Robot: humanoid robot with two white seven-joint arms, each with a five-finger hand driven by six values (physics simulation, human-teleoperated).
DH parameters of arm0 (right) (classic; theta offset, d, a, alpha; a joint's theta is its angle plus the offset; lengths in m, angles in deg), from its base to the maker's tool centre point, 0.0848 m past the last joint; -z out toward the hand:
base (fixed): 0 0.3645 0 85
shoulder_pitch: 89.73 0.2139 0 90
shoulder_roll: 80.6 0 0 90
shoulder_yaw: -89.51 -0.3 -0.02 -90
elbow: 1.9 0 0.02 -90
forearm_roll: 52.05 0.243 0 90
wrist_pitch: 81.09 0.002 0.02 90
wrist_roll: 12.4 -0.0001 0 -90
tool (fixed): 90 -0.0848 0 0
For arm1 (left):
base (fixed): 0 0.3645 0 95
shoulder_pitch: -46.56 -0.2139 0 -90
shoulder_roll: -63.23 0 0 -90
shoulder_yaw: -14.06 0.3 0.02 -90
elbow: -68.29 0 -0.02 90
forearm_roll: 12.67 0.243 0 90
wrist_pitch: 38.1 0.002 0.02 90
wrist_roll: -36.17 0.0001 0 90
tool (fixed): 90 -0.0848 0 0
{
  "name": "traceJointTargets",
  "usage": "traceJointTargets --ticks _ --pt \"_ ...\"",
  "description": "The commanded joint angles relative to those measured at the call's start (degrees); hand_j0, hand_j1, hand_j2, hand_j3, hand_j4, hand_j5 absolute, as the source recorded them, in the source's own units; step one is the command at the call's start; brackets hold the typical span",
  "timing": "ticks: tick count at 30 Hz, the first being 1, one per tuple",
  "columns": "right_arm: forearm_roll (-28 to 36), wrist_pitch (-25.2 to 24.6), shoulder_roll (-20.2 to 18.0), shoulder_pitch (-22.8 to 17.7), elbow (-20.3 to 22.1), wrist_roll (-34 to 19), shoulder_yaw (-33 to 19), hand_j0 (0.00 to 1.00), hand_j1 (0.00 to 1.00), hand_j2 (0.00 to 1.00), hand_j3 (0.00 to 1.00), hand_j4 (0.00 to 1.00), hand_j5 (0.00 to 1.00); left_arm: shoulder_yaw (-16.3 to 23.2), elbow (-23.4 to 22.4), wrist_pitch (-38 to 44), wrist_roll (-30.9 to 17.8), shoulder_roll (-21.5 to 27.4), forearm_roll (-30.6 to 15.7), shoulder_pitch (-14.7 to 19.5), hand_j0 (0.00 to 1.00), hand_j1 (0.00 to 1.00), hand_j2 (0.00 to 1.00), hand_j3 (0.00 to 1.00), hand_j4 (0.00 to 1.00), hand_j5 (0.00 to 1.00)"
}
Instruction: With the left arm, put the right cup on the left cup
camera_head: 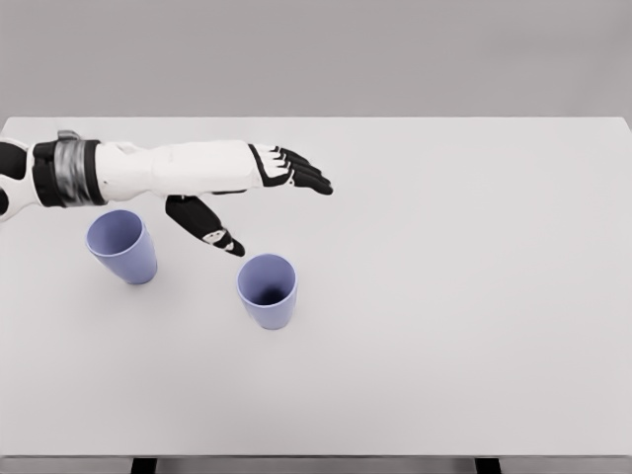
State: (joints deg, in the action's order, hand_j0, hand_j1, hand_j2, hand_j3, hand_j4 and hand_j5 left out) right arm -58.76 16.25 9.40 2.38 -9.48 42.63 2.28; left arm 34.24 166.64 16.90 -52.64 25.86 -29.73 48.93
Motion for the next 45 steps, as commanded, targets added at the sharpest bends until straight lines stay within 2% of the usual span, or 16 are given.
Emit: traceJointTargets --ticks 1,6,11,16,18,19,21,22,23,27,32,33,36,37,42,45 --pt "-0.06 -0.04 0.0 0.0 -0.15 -0.03 -0.04 1.0 1.0 1.0 1.0 1.0 1.0 0.83 0.0 0.01 0.04 -0.07 -0.78 0.09 1.0 1.0 1.0 1.0 1.0 1.0" --pt "0.03 -0.04 0.0 -1.41 -0.33 -0.03 -0.04 1.0 1.0 1.0 1.0 1.0 1.0 0.92 0.27 0.01 0.04 0.28 -0.78 2.46 1.0 1.0 1.0 1.0 1.0 1.0" --pt "0.03 -0.04 0.0 -1.41 -0.33 -0.03 -0.04 1.0 1.0 1.0 1.0 1.0 1.0 0.92 2.02 0.01 0.74 3.18 -0.26 2.29 1.0 1.0 1.0 1.0 1.0 1.0" --pt "0.03 -0.04 0.0 -1.41 -0.33 -0.03 -0.13 1.0 1.0 1.0 1.0 1.0 1.0 0.83 2.29 0.01 -0.05 7.67 2.38 2.38 1.0 1.0 1.0 1.0 1.0 1.0" --pt "0.03 -0.13 0.0 -1.41 -0.41 -0.03 -0.21 1.0 1.0 1.0 1.0 1.0 1.0 0.74 2.73 0.01 -0.05 7.67 2.03 2.11 1.0 1.0 1.0 1.0 1.0 1.0" --pt "0.03 -0.13 0.0 -1.41 -0.33 -0.03 -0.13 1.0 1.0 1.0 1.0 1.0 1.0 1.01 2.64 0.01 -1.71 7.49 2.38 1.85 1.0 1.0 1.0 1.0 1.0 1.0" --pt "0.03 -0.04 0.0 -1.41 -0.33 -0.03 -0.21 1.0 1.0 1.0 1.0 1.0 1.0 0.74 2.64 0.01 -11.99 7.14 3.35 0.27 1.0 1.0 1.0 1.0 1.0 1.0" --pt "0.03 -0.13 0.0 -1.41 -0.33 -0.03 -0.21 1.0 1.0 1.0 1.0 1.0 1.0 0.66 2.73 0.01 -14.02 5.39 3.61 0.18 1.0 1.0 1.0 1.0 1.0 1.0" --pt "0.03 -0.04 0.0 -1.41 -0.33 -0.03 -0.21 1.0 1.0 1.0 1.0 1.0 1.0 0.48 2.73 0.01 -14.02 3.63 3.61 -0.08 1.0 1.0 1.0 1.0 1.0 1.0" --pt "0.03 -0.04 0.0 -1.41 -0.33 -0.03 -0.21 1.0 1.0 1.0 1.0 1.0 1.0 0.04 2.73 0.01 -13.85 3.27 3.7 -0.09 1.0 1.0 1.0 1.0 1.0 1.0" --pt "0.03 -0.04 0.0 -1.41 -0.33 -0.03 -0.21 1.0 1.0 1.0 1.0 1.0 1.0 -3.39 2.73 0.01 -13.93 3.1 4.05 -0.52 1.0 1.0 1.0 1.0 1.0 1.0" --pt "0.03 -0.04 0.0 -1.41 -0.33 -0.03 -0.21 1.0 1.0 1.0 1.0 1.0 1.0 -3.65 2.73 0.01 -13.93 3.1 4.05 -1.05 1.0 1.0 1.0 1.0 1.0 1.0" --pt "0.03 -0.04 0.0 -1.41 -0.33 -0.03 -0.21 1.0 1.0 1.0 1.0 1.0 1.0 -8.66 2.64 0.01 -13.85 1.69 6.95 -6.23 1.0 1.0 1.0 1.0 1.0 1.0" --pt "0.03 -0.04 0.0 -1.41 -0.33 -0.03 -0.21 1.0 1.0 1.0 1.0 1.0 1.0 -9.28 2.64 0.01 -13.58 1.69 6.95 -6.85 1.0 1.0 1.0 1.0 1.0 1.0" --pt "0.03 -0.04 0.0 -1.41 -0.41 -0.03 -0.21 1.0 1.0 1.0 1.0 1.0 1.0 -10.07 2.64 0.01 -13.58 1.34 7.21 -7.2 1.0 1.0 1.0 1.0 1.0 1.0" --pt "0.03 -0.04 0.0 -1.41 -0.41 -0.03 -0.21 1.0 1.0 1.0 1.0 1.0 1.0 -10.15 2.64 0.01 -11.74 1.52 10.2 -8.44 1.0 1.0 1.0 1.0 1.0 1.0"
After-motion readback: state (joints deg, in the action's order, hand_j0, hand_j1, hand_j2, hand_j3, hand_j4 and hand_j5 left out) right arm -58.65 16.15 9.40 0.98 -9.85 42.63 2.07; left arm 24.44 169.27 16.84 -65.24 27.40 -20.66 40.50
